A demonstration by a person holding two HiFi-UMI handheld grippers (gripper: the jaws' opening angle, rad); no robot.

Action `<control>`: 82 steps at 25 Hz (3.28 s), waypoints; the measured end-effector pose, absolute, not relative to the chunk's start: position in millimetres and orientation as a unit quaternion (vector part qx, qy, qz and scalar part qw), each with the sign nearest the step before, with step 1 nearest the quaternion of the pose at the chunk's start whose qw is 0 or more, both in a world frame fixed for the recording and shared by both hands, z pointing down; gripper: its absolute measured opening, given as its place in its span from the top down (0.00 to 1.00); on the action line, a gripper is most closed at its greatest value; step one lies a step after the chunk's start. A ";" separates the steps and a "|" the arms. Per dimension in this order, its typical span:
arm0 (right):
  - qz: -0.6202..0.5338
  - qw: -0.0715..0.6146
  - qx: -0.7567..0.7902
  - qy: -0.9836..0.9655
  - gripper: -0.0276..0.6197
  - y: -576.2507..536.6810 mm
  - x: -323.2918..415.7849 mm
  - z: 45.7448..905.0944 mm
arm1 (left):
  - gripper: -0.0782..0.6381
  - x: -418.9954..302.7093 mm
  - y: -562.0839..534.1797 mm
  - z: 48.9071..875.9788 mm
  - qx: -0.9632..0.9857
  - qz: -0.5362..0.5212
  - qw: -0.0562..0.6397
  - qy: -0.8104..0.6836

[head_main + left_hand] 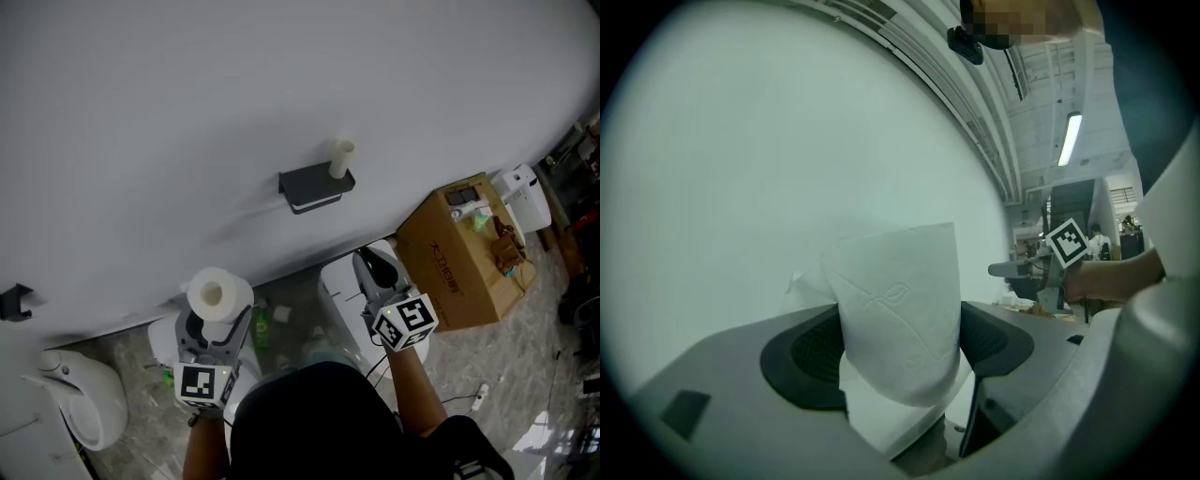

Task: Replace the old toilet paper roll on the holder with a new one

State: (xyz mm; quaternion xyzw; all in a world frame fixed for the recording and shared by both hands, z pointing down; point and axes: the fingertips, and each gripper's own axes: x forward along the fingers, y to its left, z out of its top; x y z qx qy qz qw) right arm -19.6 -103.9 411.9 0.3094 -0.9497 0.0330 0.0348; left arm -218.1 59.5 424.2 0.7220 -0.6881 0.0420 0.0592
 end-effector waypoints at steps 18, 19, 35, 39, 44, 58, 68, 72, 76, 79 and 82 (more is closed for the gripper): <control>0.018 0.059 0.320 -0.945 0.66 -232.3 -70.1 409.0 | 0.37 -268.7 33.3 435.3 0.662 0.056 0.039 -0.746; 0.018 0.060 0.322 -0.945 0.63 -240.6 -71.9 410.1 | 0.37 -269.8 30.2 436.4 0.659 0.060 0.035 -0.749; 0.033 0.076 0.282 -0.956 0.57 -326.3 -100.1 428.3 | 0.37 -257.1 -4.4 442.2 0.601 0.065 0.059 -0.794; 0.037 0.086 0.268 -0.959 0.57 -326.5 -106.1 432.6 | 0.37 -253.0 -5.1 439.7 0.585 0.046 0.087 -0.805; 0.038 0.084 0.259 -0.962 0.69 -326.9 -109.7 435.2 | 0.37 -253.8 -4.0 444.8 0.591 0.070 0.058 -0.802; 0.045 0.046 0.284 -0.957 0.69 -315.8 -73.9 412.7 | 0.37 -243.5 -24.3 433.7 0.614 0.056 0.074 -0.784; 0.062 0.061 0.330 -0.940 0.69 -281.3 -13.1 430.1 | 0.37 -231.2 -60.4 434.1 0.678 0.072 0.045 -0.730; 0.075 0.070 0.350 -0.931 0.69 -263.3 8.1 442.5 | 0.37 -226.4 -68.2 440.6 0.699 0.073 0.041 -0.711; 0.081 0.075 0.363 -0.925 0.69 -244.6 23.7 449.3 | 0.37 -218.8 -75.8 447.7 0.717 0.076 0.042 -0.692; 0.085 0.080 0.372 -0.921 0.69 -232.8 34.4 454.7 | 0.37 -210.5 -82.7 450.7 0.730 0.076 0.044 -0.678; 0.092 0.085 0.380 -0.916 0.69 -220.9 44.0 460.4 | 0.37 -202.0 -88.8 451.6 0.743 0.076 0.044 -0.664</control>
